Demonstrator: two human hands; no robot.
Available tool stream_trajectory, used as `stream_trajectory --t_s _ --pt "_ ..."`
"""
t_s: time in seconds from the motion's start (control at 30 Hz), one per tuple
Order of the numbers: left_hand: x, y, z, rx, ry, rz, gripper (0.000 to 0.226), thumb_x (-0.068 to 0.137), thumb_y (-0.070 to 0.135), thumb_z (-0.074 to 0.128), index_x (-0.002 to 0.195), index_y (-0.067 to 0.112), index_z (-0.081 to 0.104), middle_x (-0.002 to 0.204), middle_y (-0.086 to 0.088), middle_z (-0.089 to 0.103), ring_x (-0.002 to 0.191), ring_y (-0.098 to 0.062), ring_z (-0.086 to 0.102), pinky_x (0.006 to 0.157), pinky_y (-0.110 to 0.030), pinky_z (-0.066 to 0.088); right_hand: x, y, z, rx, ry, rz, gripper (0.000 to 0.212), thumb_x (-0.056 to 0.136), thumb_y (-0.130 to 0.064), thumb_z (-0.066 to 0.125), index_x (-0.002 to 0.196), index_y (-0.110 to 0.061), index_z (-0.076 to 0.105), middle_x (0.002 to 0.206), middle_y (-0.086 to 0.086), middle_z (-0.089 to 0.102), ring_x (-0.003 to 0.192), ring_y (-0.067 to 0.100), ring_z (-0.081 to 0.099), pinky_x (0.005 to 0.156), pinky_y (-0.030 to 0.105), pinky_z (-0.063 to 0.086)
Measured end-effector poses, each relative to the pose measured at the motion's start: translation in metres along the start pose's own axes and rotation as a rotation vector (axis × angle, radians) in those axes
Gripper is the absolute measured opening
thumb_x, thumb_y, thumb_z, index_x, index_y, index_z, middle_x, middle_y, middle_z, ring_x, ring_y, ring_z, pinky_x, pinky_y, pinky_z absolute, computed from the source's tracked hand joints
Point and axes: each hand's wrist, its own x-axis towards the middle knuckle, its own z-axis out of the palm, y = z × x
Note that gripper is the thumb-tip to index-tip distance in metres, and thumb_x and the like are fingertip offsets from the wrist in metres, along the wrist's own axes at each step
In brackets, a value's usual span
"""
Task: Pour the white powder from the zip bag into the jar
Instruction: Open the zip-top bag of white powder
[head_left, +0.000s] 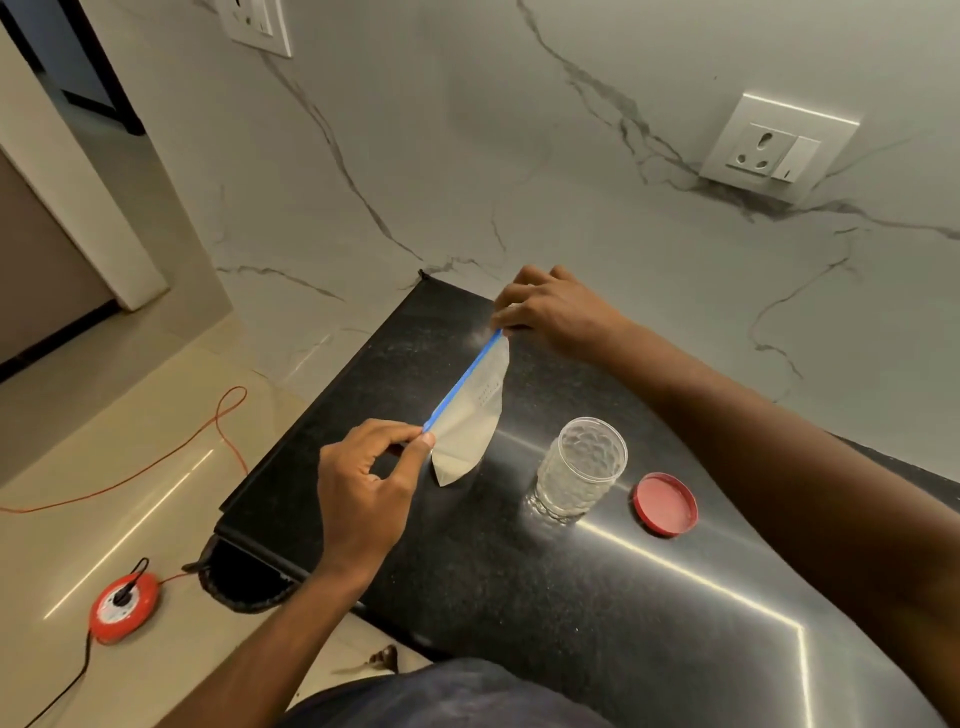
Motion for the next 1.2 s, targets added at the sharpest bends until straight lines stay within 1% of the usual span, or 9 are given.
stream_trajectory --t_s 0.17,0.23,0.3,0.37,0.43,0.6,0.83,1.0,1.2 --pt "0.007 0.001 -0.001 -0.039 -0.097 -0.097 0.012 0.091 0.017 0.081 0.102 0.022 0.078 0.098 0.010 0.077 0.095 -0.008 0.072 0.083 -0.027 0.063 0.001 -0.005 0.007 0.086 0.008 0.119 0.033 0.101 -0.021 0.068 0.134 -0.026 0.067 0.145 0.000 0.060 0.125 0.023 0.054 0.086 0.029 0.042" --pt "0.013 -0.001 -0.009 -0.122 -0.190 -0.159 0.024 0.093 0.025 0.079 0.116 0.029 0.073 0.105 0.015 0.075 0.104 -0.004 0.069 0.088 -0.017 0.058 -0.006 -0.017 0.005 0.337 0.126 0.308 0.033 0.099 -0.016 0.071 0.131 -0.020 0.067 0.134 0.005 0.066 0.109 0.021 0.062 0.082 0.029 0.050" --pt "0.029 0.000 -0.015 -0.229 -0.242 -0.246 0.033 0.096 0.037 0.073 0.128 0.037 0.070 0.115 0.018 0.074 0.110 0.002 0.067 0.089 -0.011 0.054 -0.016 -0.037 0.004 0.661 0.256 0.513 0.017 0.098 -0.022 0.072 0.114 -0.017 0.070 0.109 0.004 0.074 0.085 0.013 0.068 0.072 0.025 0.055" --pt "0.055 0.003 -0.012 -0.242 -0.247 -0.324 0.029 0.098 0.047 0.064 0.124 0.040 0.073 0.114 0.020 0.076 0.106 0.007 0.068 0.082 -0.010 0.054 -0.022 -0.060 0.007 0.978 0.277 0.667 0.019 0.097 -0.033 0.074 0.094 -0.015 0.070 0.086 0.002 0.076 0.064 0.009 0.071 0.059 0.021 0.058" --pt "0.081 0.007 -0.003 -0.187 -0.312 -0.399 0.017 0.101 0.046 0.063 0.110 0.041 0.077 0.103 0.020 0.078 0.094 0.007 0.071 0.073 -0.011 0.054 -0.023 -0.078 0.013 1.235 0.205 0.768 0.031 0.095 -0.042 0.074 0.091 -0.012 0.072 0.080 0.007 0.076 0.057 0.013 0.073 0.057 0.026 0.063" --pt "0.115 0.006 0.017 -0.244 -0.572 -0.505 0.011 0.098 0.028 0.073 0.093 0.027 0.082 0.087 0.009 0.083 0.083 -0.004 0.080 0.062 -0.016 0.062 -0.015 -0.097 0.030 1.529 0.206 0.893 0.030 0.096 -0.040 0.075 0.095 -0.010 0.076 0.079 0.008 0.079 0.064 0.024 0.079 0.055 0.030 0.062" --pt "0.117 0.001 0.023 -0.310 -0.615 -0.574 0.015 0.098 0.023 0.073 0.103 0.015 0.084 0.095 -0.003 0.084 0.091 -0.017 0.082 0.072 -0.027 0.066 -0.016 -0.098 0.042 1.690 0.221 0.957 0.015 0.095 -0.027 0.076 0.091 -0.013 0.079 0.080 0.003 0.081 0.072 0.026 0.081 0.056 0.032 0.063" --pt "0.116 0.002 0.022 -0.383 -0.656 -0.582 0.012 0.097 0.018 0.074 0.099 0.018 0.086 0.096 -0.006 0.084 0.088 -0.018 0.082 0.068 -0.022 0.064 -0.019 -0.100 0.042 1.721 0.237 0.951 0.027 0.094 -0.038 0.076 0.097 -0.011 0.079 0.082 0.008 0.081 0.073 0.028 0.081 0.059 0.033 0.064" --pt "0.114 0.003 0.022 -0.443 -0.696 -0.598 0.014 0.095 0.014 0.074 0.102 0.017 0.085 0.097 -0.008 0.084 0.089 -0.018 0.082 0.070 -0.023 0.064 -0.021 -0.099 0.040 1.713 0.237 0.966 0.018 0.096 -0.024 0.075 0.100 -0.007 0.079 0.085 0.009 0.082 0.075 0.029 0.081 0.062 0.036 0.066"
